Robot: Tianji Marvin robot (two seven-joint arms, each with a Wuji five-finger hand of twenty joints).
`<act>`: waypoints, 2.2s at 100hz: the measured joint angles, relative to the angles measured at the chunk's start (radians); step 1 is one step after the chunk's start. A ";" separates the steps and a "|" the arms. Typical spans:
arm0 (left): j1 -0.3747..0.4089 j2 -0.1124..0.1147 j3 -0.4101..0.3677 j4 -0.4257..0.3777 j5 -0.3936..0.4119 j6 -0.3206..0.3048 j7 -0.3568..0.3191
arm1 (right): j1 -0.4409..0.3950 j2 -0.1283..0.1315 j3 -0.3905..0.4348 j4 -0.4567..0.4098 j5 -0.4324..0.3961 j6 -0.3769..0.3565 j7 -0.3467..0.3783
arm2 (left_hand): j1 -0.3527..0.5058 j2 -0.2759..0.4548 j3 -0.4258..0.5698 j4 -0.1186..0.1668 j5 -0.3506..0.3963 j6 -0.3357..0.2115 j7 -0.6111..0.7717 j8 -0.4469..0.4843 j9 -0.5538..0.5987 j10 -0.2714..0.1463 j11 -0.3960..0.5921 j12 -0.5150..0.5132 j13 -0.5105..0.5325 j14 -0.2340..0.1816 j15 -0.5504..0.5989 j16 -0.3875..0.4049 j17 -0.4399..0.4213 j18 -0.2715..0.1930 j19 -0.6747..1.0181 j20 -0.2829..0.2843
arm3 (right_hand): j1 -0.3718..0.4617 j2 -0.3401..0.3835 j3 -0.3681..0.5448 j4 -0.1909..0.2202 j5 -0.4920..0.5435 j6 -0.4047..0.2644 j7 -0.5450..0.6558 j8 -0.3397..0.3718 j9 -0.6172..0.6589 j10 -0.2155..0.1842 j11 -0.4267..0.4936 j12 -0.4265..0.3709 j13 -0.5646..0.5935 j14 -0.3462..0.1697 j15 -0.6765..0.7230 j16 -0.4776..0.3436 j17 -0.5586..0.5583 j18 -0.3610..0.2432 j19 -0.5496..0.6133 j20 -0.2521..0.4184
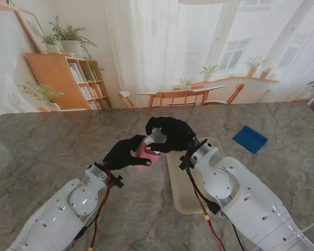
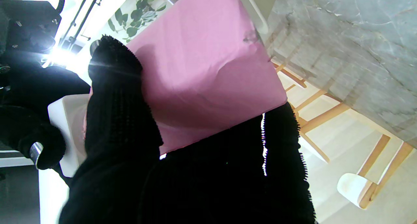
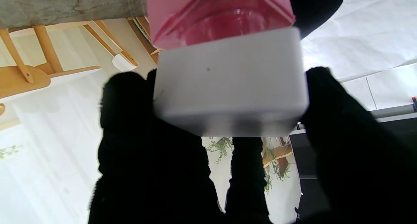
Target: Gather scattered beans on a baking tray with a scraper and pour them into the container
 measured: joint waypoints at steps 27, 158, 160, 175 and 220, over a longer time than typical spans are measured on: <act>0.003 -0.001 -0.002 0.000 0.001 -0.007 0.014 | 0.021 0.008 -0.009 0.013 -0.017 -0.041 0.023 | 0.000 -0.010 0.000 0.000 0.000 -0.001 0.009 0.000 0.002 -0.001 0.000 0.000 0.000 0.000 0.000 0.000 0.000 0.000 0.000 0.000 | 0.005 -0.004 0.000 0.000 0.027 -0.034 -0.041 -0.026 0.024 -0.007 -0.057 0.000 0.001 0.000 -0.016 0.001 0.000 0.000 -0.012 0.021; 0.028 -0.009 -0.025 -0.024 -0.032 0.009 0.020 | 0.112 0.041 -0.093 0.005 -0.122 0.001 0.134 | 0.000 -0.027 0.000 0.000 0.002 -0.006 0.027 -0.013 0.011 -0.001 0.000 0.000 0.008 0.000 0.000 0.000 0.004 0.000 0.000 0.000 | -0.259 0.480 -0.309 0.191 -0.022 0.063 -0.801 0.162 -0.198 -0.100 -0.306 -0.006 -0.338 -0.036 0.081 0.245 -0.569 0.169 -0.146 0.220; 0.028 -0.009 -0.025 -0.024 -0.032 0.009 0.020 | 0.111 0.041 -0.093 0.002 -0.121 0.007 0.135 | 0.000 -0.027 0.000 0.000 0.002 -0.006 0.027 -0.013 0.011 -0.001 0.000 0.000 0.008 0.000 0.000 0.000 0.004 0.000 0.000 0.000 | -0.259 0.491 -0.329 0.191 -0.032 0.067 -0.806 0.168 -0.206 -0.093 -0.325 -0.008 -0.353 -0.028 0.057 0.233 -0.581 0.178 -0.151 0.220; 0.027 -0.008 -0.026 -0.023 -0.034 0.013 0.015 | 0.094 0.037 -0.079 -0.020 -0.124 0.035 0.124 | 0.000 -0.027 0.000 0.000 0.002 -0.006 0.027 -0.013 0.011 -0.001 0.000 0.000 0.008 0.000 0.000 0.000 0.004 0.000 0.000 0.000 | -0.257 0.506 -0.391 0.191 -0.064 0.101 -0.865 0.175 -0.263 -0.057 -0.416 -0.043 -0.416 0.030 -0.119 0.159 -0.630 0.212 -0.194 0.231; 0.029 -0.008 -0.037 -0.023 -0.031 0.018 0.016 | -0.022 0.053 0.065 -0.227 -0.204 0.170 0.310 | 0.000 -0.027 0.000 0.000 0.002 -0.006 0.027 -0.013 0.011 -0.001 0.000 0.000 0.008 0.000 0.000 0.000 0.004 0.000 0.000 0.000 | -0.257 0.528 -0.415 0.192 -0.201 0.271 -0.965 0.185 -0.261 -0.015 -0.472 -0.059 -0.425 0.070 -0.258 0.113 -0.663 0.228 -0.237 0.231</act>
